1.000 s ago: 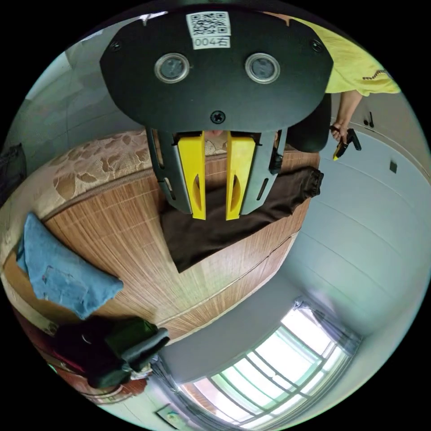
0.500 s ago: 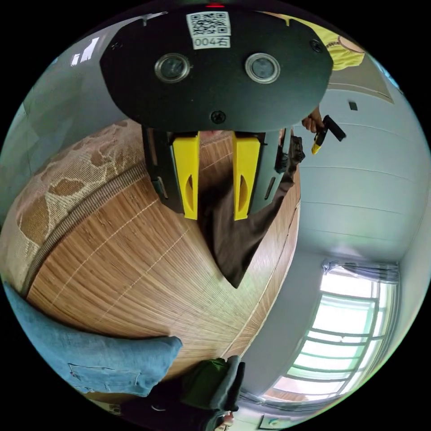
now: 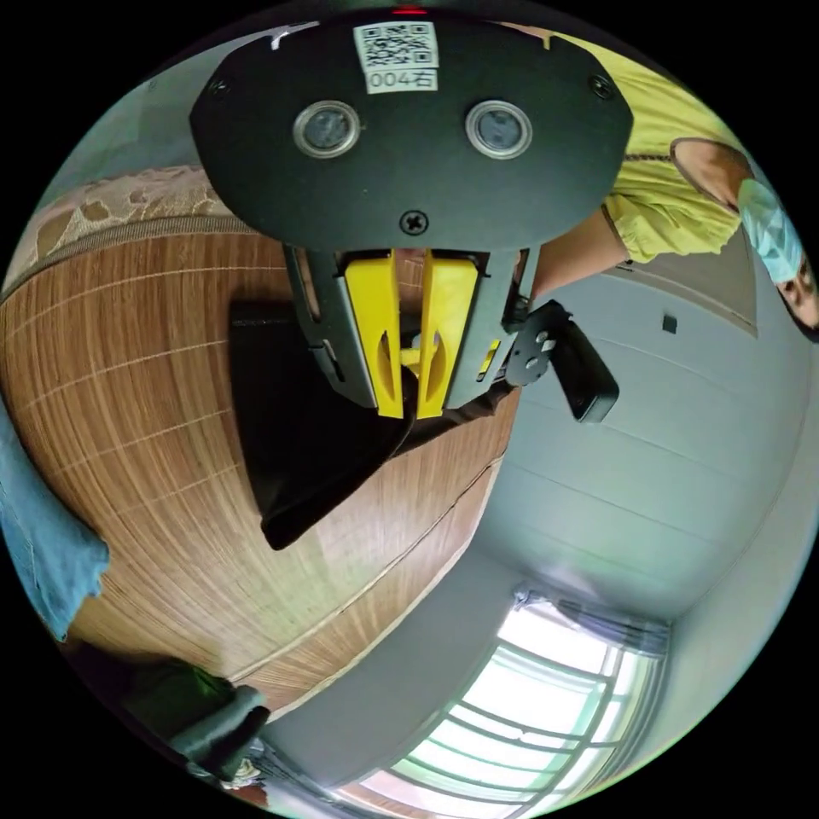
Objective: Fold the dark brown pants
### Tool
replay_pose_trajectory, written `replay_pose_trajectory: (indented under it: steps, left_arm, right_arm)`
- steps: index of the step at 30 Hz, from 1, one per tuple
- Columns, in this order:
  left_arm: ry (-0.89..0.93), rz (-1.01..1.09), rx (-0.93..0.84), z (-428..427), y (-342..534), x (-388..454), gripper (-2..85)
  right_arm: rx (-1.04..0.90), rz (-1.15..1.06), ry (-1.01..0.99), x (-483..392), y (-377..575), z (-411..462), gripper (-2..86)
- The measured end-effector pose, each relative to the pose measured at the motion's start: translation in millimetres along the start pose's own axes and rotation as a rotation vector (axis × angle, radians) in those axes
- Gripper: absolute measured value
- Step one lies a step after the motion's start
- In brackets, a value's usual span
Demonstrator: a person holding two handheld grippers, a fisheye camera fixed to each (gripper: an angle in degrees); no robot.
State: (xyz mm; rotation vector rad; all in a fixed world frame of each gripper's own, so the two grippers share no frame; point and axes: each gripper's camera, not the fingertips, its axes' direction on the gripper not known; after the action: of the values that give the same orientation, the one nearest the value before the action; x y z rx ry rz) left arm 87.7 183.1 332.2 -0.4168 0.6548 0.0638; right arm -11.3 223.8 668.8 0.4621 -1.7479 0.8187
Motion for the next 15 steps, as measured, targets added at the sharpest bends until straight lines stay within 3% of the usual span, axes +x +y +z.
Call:
replay_pose_trajectory:
  steps: [4,7,15]
  left_arm:
    - [0.078,-0.173,0.067,0,-5,-37,2.5]
    - [0.146,-0.282,0.140,-10,4,-66,2.0]
    - [0.215,-0.298,0.200,-21,5,-94,1.7]
  right_arm:
    - [0.144,0.131,0.061,56,6,-31,4.9]
    - [0.076,0.247,0.204,105,16,-22,8.6]
    - [-0.050,0.261,0.033,141,14,21,8.8]
